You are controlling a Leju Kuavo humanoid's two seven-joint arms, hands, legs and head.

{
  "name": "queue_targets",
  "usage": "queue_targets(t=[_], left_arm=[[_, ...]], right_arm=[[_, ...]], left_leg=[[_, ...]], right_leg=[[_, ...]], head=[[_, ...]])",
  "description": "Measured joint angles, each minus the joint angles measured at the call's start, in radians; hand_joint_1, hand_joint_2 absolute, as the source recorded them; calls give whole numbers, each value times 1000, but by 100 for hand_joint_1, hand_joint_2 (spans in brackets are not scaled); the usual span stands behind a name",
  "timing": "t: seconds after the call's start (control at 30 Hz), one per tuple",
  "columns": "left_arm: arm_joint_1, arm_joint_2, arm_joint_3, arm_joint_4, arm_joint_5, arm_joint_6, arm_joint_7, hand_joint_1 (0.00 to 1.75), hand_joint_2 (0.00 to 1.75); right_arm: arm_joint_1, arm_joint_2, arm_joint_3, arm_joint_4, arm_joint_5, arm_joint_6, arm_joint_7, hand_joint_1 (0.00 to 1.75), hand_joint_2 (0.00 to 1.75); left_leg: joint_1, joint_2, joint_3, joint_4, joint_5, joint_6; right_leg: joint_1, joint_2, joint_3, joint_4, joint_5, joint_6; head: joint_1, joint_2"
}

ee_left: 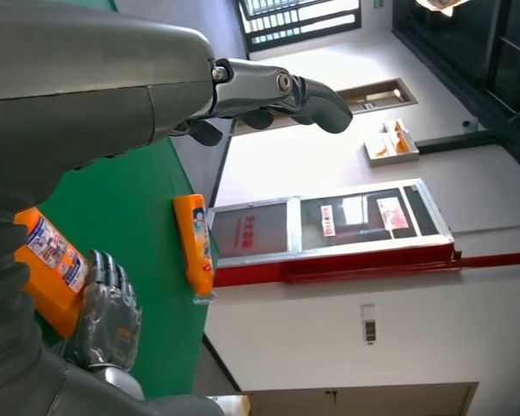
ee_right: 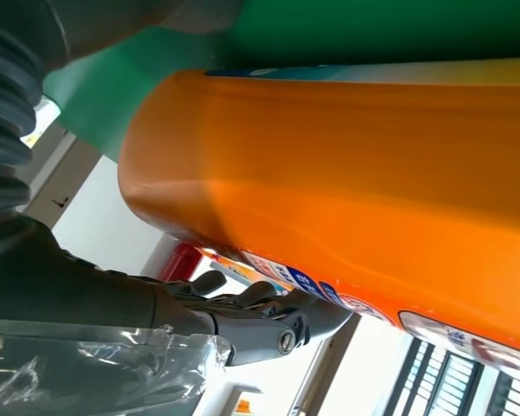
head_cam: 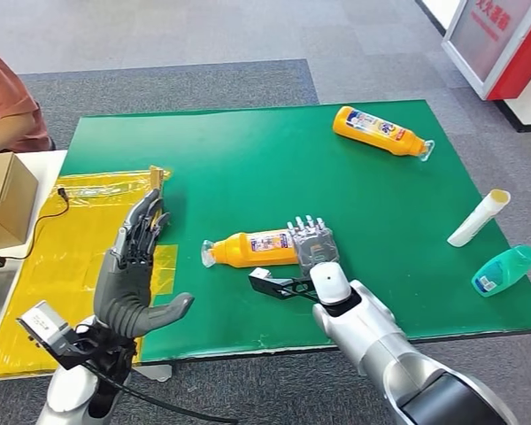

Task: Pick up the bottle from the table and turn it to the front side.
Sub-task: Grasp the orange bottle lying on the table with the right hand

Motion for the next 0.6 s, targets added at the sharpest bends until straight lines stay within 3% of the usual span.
queue_targets(t=[0.07,0.2,0.6], left_arm=[[0,0,0,0,1,0,0,0,175],[0,0,-1,0,0,0,0,0,175],[1,7,-4,-2,0,-5,1,0,175]], right_arm=[[-6,0,0,7,-1,4,2,1,175],[-14,1,-1,21,-4,5,4,175,175],[-22,9,-37,53,-55,-67,-35,175,175]], left_leg=[[0,0,0,0,0,0],[0,0,0,0,1,0],[0,0,-1,0,1,-1]], right_leg=[[0,0,0,0,0,0],[0,0,0,0,1,0],[0,0,0,0,0,0]], head=[[0,0],[0,0],[0,0]])
